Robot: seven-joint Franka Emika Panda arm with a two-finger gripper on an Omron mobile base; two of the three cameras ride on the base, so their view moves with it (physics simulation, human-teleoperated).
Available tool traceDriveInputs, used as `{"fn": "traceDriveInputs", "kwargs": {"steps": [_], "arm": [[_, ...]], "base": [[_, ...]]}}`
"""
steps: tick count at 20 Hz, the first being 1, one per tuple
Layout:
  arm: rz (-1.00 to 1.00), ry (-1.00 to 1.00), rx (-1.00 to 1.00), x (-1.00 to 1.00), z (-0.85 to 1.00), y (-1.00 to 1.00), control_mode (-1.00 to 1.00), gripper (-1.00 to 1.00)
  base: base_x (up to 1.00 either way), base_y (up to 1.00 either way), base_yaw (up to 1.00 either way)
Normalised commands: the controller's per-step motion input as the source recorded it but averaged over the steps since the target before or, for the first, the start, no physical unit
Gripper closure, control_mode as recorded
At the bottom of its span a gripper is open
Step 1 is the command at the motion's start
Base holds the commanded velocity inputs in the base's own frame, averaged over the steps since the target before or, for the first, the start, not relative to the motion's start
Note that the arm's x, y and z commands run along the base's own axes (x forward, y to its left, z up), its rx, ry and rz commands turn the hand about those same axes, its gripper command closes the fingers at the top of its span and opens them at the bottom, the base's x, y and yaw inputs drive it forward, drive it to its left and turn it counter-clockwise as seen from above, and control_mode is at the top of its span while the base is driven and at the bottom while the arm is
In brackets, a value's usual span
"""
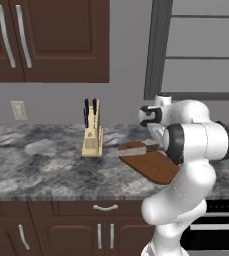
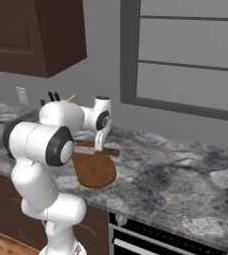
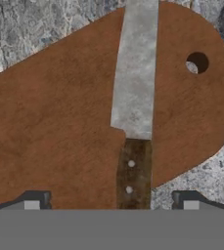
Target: Pick up the knife from the drawer and place it on the cutting board. Then place the meat from the plate to the cutting board.
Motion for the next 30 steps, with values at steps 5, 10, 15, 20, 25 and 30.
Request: {"fn": "traceDriveInputs", "kwargs": {"steps": [5, 10, 15, 20, 25, 30], "arm": [[0.00, -0.15, 0.00, -0.39, 0.52, 0.00, -1.00, -1.00], [-0.04, -0.19, 0.00, -0.60, 0.70, -0.03, -1.00, -1.00], [-0.20, -0.16, 0.00, -0.68, 0.57, -0.01, -1.00, -1.00], [-0.38, -0.09, 0.02, -0.64, 0.38, 0.00, -1.00, -1.00], [-0.43, -0.02, 0.09, -0.65, 0.34, -0.02, -1.00, -1.00], [-0.53, 0.00, 0.14, -0.60, 0.27, -0.14, -1.00, -1.00]], "base": [[0.00, 0.00, 0.00], [0.00, 0.00, 0.00], [0.00, 0.00, 0.00], [0.00, 0.00, 0.00], [0.00, 0.00, 0.00], [0.00, 0.00, 0.00]]}}
